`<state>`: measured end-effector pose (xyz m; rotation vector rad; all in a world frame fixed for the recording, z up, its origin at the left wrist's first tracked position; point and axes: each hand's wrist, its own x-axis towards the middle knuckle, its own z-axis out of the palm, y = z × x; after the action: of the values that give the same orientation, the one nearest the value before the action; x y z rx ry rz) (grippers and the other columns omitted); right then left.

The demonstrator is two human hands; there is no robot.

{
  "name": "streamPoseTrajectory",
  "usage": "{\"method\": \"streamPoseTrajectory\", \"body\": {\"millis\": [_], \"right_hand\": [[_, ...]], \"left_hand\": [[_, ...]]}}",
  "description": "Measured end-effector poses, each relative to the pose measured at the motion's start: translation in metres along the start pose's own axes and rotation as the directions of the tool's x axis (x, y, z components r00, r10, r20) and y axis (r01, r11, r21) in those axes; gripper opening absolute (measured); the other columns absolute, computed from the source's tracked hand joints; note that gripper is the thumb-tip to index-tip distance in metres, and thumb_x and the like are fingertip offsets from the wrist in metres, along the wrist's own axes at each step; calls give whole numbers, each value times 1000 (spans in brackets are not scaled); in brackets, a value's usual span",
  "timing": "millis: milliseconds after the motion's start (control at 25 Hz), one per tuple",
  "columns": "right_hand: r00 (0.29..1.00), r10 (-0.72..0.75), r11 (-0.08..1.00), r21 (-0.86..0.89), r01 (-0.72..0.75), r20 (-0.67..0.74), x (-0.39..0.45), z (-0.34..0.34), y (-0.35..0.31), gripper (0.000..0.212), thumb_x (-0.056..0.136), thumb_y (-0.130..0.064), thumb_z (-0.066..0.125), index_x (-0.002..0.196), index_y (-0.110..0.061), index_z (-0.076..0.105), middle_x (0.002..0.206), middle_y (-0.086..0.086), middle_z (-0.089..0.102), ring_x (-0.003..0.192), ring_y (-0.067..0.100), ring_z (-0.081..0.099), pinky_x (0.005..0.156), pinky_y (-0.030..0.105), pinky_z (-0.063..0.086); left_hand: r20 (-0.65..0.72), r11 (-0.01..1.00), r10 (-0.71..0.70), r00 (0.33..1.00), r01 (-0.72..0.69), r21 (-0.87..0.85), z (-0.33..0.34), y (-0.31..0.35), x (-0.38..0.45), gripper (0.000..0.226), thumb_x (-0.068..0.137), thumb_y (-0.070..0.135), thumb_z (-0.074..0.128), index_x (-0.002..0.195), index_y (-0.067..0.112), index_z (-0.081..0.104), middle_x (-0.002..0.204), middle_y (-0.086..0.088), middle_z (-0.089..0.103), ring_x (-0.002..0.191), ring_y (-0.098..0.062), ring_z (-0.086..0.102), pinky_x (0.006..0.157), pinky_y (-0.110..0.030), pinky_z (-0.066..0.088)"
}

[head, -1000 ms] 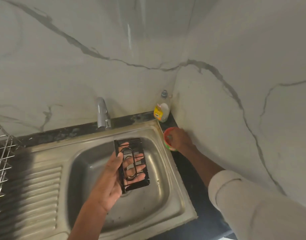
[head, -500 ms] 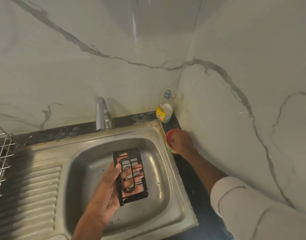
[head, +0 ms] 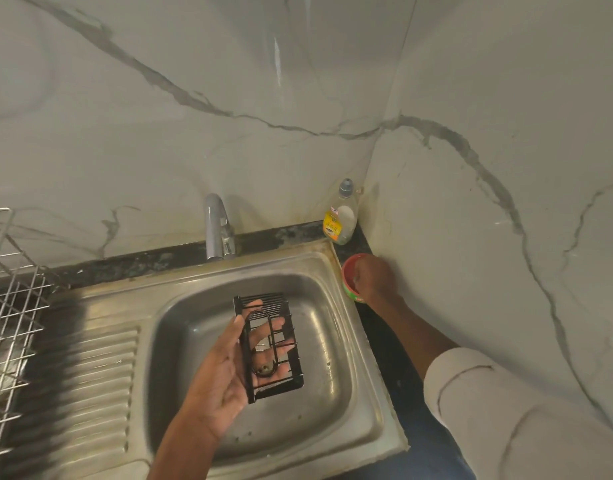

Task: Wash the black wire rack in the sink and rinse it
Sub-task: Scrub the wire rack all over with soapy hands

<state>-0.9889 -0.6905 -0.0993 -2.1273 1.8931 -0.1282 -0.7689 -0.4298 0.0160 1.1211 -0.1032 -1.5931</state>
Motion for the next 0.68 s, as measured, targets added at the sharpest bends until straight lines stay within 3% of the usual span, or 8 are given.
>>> {"method": "streamPoseTrajectory", "body": {"millis": [120,200,320,360,440,520,600,680], "right_hand": [[1000,14,1000,-20,-14,15,1,-3,-5,42,92,-24,74,132,-15,67,128,10,69,119,30,64,99,39,53],[995,90,996,-26,-89,38,-1,-16,-12,38,94,-30,71,129,-15,70,126,11,71,116,31,67,94,37,53],[965,256,929,292,-227,-63,-23,-40,-23,27,87,-24,78,112,-17,81,113,8,77,100,29,73,79,29,53],[937,347,782,563,-267,-38,-38,-48,-28,22,85,-15,80,107,-15,82,110,10,78,96,28,73,75,27,54],[915,350,221,932,-287,199,-77,-64,-46,23,88,4,74,106,-8,76,112,12,73,97,26,68,66,26,60],[904,134,-172,908,-382,406,-119,-78,-77,26,94,15,59,110,-3,69,115,15,68,101,26,68,66,24,63],[880,-26,-231,853,-468,475,-160,-90,-116,28,95,18,53,108,0,69,112,18,72,102,29,71,83,29,63],[908,-104,-21,912,-410,406,-193,-95,-152,27,92,13,63,109,-5,74,103,9,79,101,25,75,95,32,59]], "left_hand": [[18,999,-2,1000,2,-40,-6,3,-2,52,107,51,47,141,19,69,138,-20,70,101,-33,74,74,-42,58],[43,995,-1,999,6,-99,-15,7,-3,64,106,61,43,146,16,64,138,-22,68,104,-34,70,82,-48,55],[53,988,-15,998,23,-151,-31,11,3,80,101,76,37,154,19,56,150,-23,59,123,-40,59,102,-61,47],[48,987,-15,999,23,-158,-33,11,6,83,99,79,36,154,20,56,148,-22,60,119,-38,60,96,-57,50],[39,985,-10,999,16,-173,-39,9,10,90,95,86,33,153,23,57,144,-20,62,112,-34,62,86,-48,54],[51,984,-5,999,14,-178,-43,8,12,96,90,92,28,152,25,59,150,-20,60,119,-34,59,93,-51,49],[66,982,-6,998,18,-186,-44,7,12,101,86,96,23,152,27,58,151,-18,60,122,-32,59,103,-57,43],[73,980,-3,997,17,-200,-42,4,11,104,86,96,20,152,25,57,141,-14,66,114,-29,61,104,-58,43]]}}
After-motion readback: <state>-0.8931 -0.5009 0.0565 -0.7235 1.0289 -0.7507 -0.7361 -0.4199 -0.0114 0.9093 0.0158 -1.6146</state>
